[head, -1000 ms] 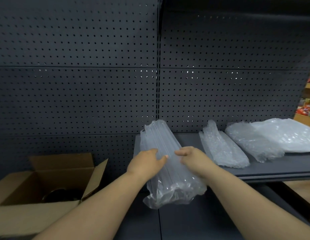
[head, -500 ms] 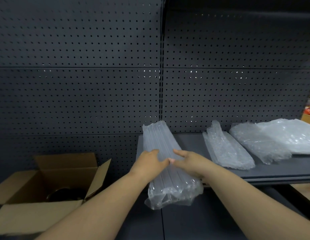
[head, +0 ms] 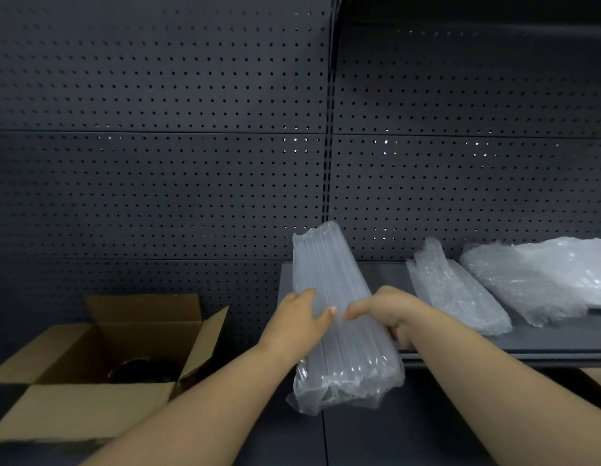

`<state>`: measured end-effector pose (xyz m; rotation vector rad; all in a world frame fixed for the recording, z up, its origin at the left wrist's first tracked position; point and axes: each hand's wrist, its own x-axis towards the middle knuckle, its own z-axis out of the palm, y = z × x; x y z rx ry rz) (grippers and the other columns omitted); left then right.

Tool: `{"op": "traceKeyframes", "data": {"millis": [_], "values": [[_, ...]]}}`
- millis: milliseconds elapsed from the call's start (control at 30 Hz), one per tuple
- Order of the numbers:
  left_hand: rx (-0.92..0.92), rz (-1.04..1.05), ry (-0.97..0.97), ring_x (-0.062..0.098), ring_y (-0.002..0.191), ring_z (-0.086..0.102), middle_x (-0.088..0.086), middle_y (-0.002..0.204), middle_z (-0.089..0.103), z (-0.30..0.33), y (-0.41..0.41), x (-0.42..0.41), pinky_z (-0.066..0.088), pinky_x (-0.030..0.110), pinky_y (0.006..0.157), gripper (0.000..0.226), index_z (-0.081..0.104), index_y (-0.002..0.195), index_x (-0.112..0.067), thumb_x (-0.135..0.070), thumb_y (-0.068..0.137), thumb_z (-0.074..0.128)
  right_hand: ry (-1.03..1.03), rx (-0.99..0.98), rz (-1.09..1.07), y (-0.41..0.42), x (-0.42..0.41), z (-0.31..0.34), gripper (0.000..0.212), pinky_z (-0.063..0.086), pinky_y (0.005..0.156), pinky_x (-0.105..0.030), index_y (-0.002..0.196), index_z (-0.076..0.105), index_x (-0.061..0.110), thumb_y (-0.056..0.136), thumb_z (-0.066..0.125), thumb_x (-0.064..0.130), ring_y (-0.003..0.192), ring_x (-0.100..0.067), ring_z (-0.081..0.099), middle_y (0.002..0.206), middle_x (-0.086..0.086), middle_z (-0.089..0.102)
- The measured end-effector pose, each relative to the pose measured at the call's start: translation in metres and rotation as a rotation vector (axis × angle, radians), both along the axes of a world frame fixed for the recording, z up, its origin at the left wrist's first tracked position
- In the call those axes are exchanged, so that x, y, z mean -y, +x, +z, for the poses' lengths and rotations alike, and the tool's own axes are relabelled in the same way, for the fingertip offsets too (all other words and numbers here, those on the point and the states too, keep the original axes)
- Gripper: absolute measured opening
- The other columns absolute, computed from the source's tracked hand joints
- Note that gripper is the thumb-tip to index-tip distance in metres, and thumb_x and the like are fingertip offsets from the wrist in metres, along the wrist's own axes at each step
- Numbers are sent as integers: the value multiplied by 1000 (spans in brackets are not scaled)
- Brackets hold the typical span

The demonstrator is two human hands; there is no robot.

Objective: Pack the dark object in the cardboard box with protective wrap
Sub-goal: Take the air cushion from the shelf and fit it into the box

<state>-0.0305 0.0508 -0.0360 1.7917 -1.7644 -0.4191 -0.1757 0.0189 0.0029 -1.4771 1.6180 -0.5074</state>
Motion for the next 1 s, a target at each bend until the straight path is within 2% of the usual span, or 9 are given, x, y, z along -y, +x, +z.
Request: {"op": "traceKeyframes", "data": {"millis": [100,200,267,400,500,667,767,867,1000], "values": [[12,5,-31,18,135,37,5,150,34,0,9,-3,34,26,103,60,31,147,-19,-47,96,45,-7,97,-17,7,-4,3,77,45,100,-46,134,41,5,69,79,19,121,-34,51,132,-15,50],[32,35,-96,17,129,43,2,146,37,5,28,-11,38,27,101,56,36,144,-21,-46,95,48,-39,89,60,18,-8,12,78,52,92,-51,123,51,9,52,81,19,105,-35,62,119,-15,61],[72,55,-151,16,124,47,0,143,40,11,45,-19,40,28,100,54,38,142,-21,-44,95,50,-91,73,119,27,-13,18,68,54,87,-51,117,53,11,54,80,15,97,-34,65,111,-14,64],[152,121,-277,16,122,49,-1,139,43,24,87,-38,42,30,99,50,41,139,-20,-40,94,53,-232,-71,220,51,-26,28,55,49,83,-37,116,46,12,71,77,18,99,-26,57,113,-5,56],[190,173,-337,15,123,46,0,137,42,31,123,-52,41,29,99,48,41,138,-20,-37,95,52,-291,-126,280,74,-35,32,65,51,87,-40,127,42,15,73,76,20,101,-27,57,117,-5,54],[266,248,-394,15,125,44,0,137,42,36,189,-71,39,28,98,48,41,138,-21,-37,94,52,-326,-129,348,128,-48,34,53,49,74,-35,116,47,19,71,75,14,94,-25,58,109,-4,57],[308,276,-406,17,127,42,1,137,42,36,235,-84,39,32,102,49,41,139,-19,-38,94,52,-353,-170,377,171,-54,31,55,48,71,-34,117,47,20,71,75,15,94,-23,57,107,-2,56],[393,269,-411,19,130,40,2,141,40,35,284,-97,38,36,108,55,37,142,-18,-38,94,53,-385,-258,414,217,-62,26,60,49,78,-36,123,44,21,71,74,16,99,-24,56,111,-2,55],[514,188,-353,19,143,24,2,156,25,37,348,-110,24,38,118,66,24,149,-21,-43,93,52,-427,-403,465,280,-77,18,64,47,76,-32,127,42,22,72,73,17,99,-22,55,112,-1,52]]}}
